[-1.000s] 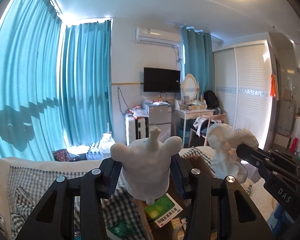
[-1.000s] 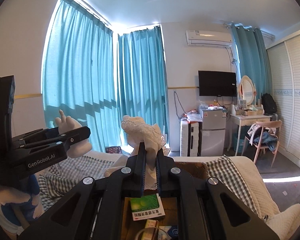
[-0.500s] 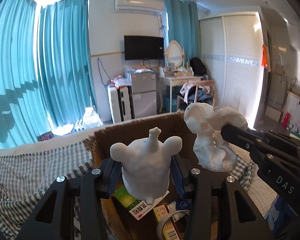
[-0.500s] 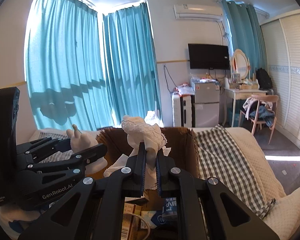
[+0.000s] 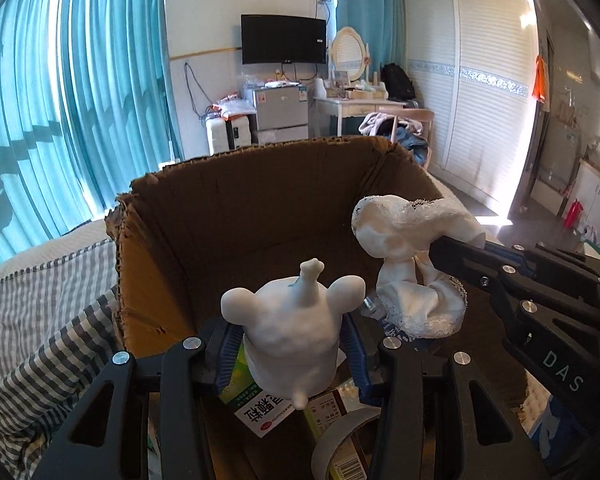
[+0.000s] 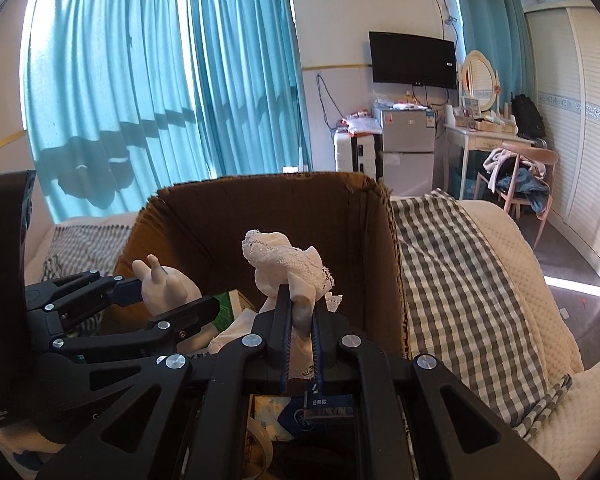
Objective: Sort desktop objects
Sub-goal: 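Open the left tool to drop its plush toy while the right tool drops its toy, then move both tools back to the pile toward the blister pack and white tube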
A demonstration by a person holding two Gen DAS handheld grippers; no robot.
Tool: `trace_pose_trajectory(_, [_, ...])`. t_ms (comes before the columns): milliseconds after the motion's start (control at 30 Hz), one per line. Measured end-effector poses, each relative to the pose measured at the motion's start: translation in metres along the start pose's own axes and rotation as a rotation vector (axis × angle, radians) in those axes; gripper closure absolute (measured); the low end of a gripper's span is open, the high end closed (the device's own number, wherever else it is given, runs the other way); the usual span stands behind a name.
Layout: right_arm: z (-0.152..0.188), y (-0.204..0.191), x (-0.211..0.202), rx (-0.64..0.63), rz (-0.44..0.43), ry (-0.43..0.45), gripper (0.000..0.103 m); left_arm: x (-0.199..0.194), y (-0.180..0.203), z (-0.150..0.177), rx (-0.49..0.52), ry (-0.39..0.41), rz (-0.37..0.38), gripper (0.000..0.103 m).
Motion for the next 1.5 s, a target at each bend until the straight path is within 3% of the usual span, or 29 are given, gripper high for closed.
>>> trace_pose_trajectory(33, [-0.002, -0.001, -0.004, -0.012, 0.025, 0.025, 0.082, 0.000, 0.000, 0.001, 0.003, -0.002, -0.024, 0.049])
trace_pose_trajectory(100, [-0.008, -0.004, -0.016, -0.027, 0.029, 0.081, 0.053, -0.006, -0.001, 0.001, -0.004, 0.029, -0.062, 0.033])
trace_pose_trajectory(133, [-0.012, -0.005, -0.020, -0.026, 0.026, 0.096, 0.046, -0.012, -0.002, 0.000, -0.013, 0.050, -0.064, 0.019])
trace_pose_trajectory(167, [-0.014, -0.005, -0.024, -0.025, 0.029, 0.111, 0.039, -0.016, -0.003, -0.002, -0.023, 0.066, -0.060, 0.015])
trace_pose_trajectory(433, [-0.031, -0.016, -0.054, -0.008, 0.043, 0.204, 0.035, -0.059, -0.016, -0.017, -0.033, 0.130, -0.081, 0.004])
trace_pose_trajectory(567, [-0.041, -0.028, -0.073, 0.007, 0.039, 0.265, 0.025, -0.077, -0.032, -0.026, -0.039, 0.145, -0.110, 0.004])
trace_pose_trajectory(667, [-0.049, -0.034, -0.090, 0.021, 0.048, 0.336, 0.009, -0.098, -0.045, -0.033, -0.052, 0.169, -0.135, 0.000])
trace_pose_trajectory(767, [-0.058, -0.045, -0.107, 0.018, 0.051, 0.399, 0.000, -0.121, -0.055, -0.039, -0.062, 0.207, -0.168, 0.000])
trace_pose_trajectory(1133, [-0.086, -0.090, -0.158, -0.006, 0.037, 0.560, 0.000, -0.195, -0.094, -0.057, -0.123, 0.317, -0.262, 0.000])
trace_pose_trajectory(1333, [-0.093, -0.118, -0.169, -0.010, -0.054, 0.593, 0.000, -0.233, -0.122, -0.056, -0.164, 0.384, -0.323, 0.000])
trace_pose_trajectory(1433, [-0.094, -0.132, -0.171, -0.006, -0.055, 0.611, 0.000, -0.241, -0.137, -0.050, -0.177, 0.340, -0.304, 0.000])
trace_pose_trajectory(1500, [-0.094, -0.143, -0.166, -0.009, -0.031, 0.608, 0.000, -0.247, -0.146, -0.044, -0.178, 0.340, -0.338, 0.000])
Point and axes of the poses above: each gripper's, at about its wrist camera, not at the fingertips, and x roughly the way its jaws point, y to its right, z to its underside, the point moved 4 cm from there along x, roughly the way its jaws point, and after that the axes turned 8 degrees about y, right-handed, at the moved point
